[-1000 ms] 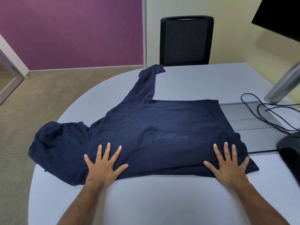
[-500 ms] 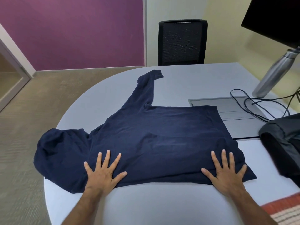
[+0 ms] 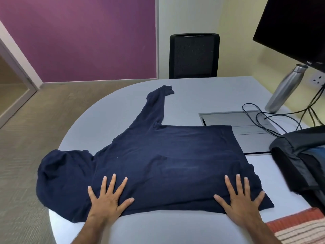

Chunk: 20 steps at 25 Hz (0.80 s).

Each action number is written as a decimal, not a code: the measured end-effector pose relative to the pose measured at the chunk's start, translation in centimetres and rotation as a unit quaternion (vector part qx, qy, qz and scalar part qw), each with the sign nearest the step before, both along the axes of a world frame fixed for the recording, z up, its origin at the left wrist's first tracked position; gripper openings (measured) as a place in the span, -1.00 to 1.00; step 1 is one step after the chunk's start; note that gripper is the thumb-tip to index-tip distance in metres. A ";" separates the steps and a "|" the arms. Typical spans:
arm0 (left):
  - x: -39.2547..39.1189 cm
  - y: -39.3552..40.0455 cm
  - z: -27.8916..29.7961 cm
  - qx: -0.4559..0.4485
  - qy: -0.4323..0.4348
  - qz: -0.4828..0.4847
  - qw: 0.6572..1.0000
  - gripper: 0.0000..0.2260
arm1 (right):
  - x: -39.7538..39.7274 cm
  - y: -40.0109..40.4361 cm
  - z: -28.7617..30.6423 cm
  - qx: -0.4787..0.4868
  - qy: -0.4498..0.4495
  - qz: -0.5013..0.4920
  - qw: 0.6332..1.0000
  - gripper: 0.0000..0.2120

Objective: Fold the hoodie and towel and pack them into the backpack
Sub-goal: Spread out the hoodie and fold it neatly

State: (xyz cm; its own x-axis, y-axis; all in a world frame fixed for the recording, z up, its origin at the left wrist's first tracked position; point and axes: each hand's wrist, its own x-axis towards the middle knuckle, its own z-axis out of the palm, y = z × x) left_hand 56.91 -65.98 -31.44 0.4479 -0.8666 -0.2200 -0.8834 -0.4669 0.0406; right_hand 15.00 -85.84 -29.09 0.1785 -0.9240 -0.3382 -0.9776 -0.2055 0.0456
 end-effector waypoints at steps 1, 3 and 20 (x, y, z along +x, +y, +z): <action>0.0 -0.2 0.4 -0.003 0.007 0.009 1.000 -0.24 | 0.1 0.0 0.3 -0.012 0.011 0.003 1.000 -0.15; 0.2 -1.2 1.4 -0.038 0.015 0.024 0.999 -0.15 | 0.2 -0.5 1.3 -0.060 -0.002 0.011 0.998 -0.18; 4.3 -33.3 8.1 -0.066 0.007 -0.218 0.974 -0.47 | 6.2 -28.9 5.0 -0.092 -0.043 0.116 0.988 -0.53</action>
State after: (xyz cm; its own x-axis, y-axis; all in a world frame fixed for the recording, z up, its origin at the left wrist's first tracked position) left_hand 61.21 -99.27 -23.38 0.0283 -0.9949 -0.0968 -0.9954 -0.0369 0.0886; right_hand 21.16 -114.70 -24.06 0.4141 -0.8989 -0.1431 -0.9068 -0.4210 0.0208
